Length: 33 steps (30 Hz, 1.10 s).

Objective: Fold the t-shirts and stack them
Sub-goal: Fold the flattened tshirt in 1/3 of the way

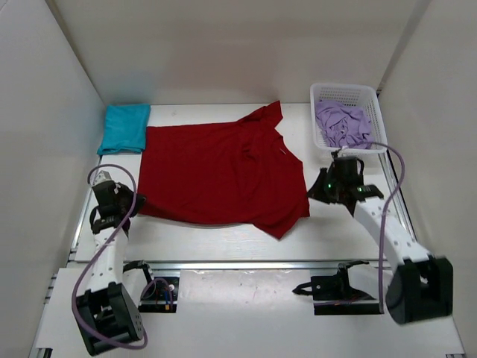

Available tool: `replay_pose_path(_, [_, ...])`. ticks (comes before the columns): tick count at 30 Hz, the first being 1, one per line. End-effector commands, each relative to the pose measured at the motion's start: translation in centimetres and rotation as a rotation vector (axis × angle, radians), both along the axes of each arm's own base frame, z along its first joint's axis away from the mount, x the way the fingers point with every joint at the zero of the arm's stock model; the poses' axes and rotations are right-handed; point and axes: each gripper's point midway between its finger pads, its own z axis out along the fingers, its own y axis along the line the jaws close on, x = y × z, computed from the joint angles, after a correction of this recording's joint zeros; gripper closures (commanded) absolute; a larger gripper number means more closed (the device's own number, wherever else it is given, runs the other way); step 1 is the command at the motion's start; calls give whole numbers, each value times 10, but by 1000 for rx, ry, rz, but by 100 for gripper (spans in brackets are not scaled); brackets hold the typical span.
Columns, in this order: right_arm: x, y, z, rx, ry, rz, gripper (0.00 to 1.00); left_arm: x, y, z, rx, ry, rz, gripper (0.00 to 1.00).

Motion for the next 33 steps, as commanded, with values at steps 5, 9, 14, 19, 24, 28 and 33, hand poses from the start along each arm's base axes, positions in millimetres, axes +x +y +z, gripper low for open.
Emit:
replay_pose_path(5, [123, 4, 54, 43, -220, -22, 100, 37, 22, 21, -67, -83, 112, 100])
replay_pose_path(9, [162, 6, 60, 51, -238, -20, 100, 61, 29, 31, -73, -126, 142, 100])
replay_pose_path(14, [209, 7, 67, 50, -252, -13, 100, 94, 35, 32, -40, -95, 138, 100])
replay_pose_path(19, [231, 8, 50, 25, -199, 7, 100, 119, 43, 20, -53, -73, 123, 100])
replay_pose_path(24, [252, 10, 38, -1, -180, 22, 100, 129, 50, -3, -81, -40, 136, 100])
replay_pose_path(28, [263, 13, 28, -7, -151, 37, 99, 133, 52, -16, -92, -3, 117, 88])
replay_pose_path(33, [262, 15, 45, -9, -182, 44, 73, 121, 66, -1, -84, -33, 178, 59])
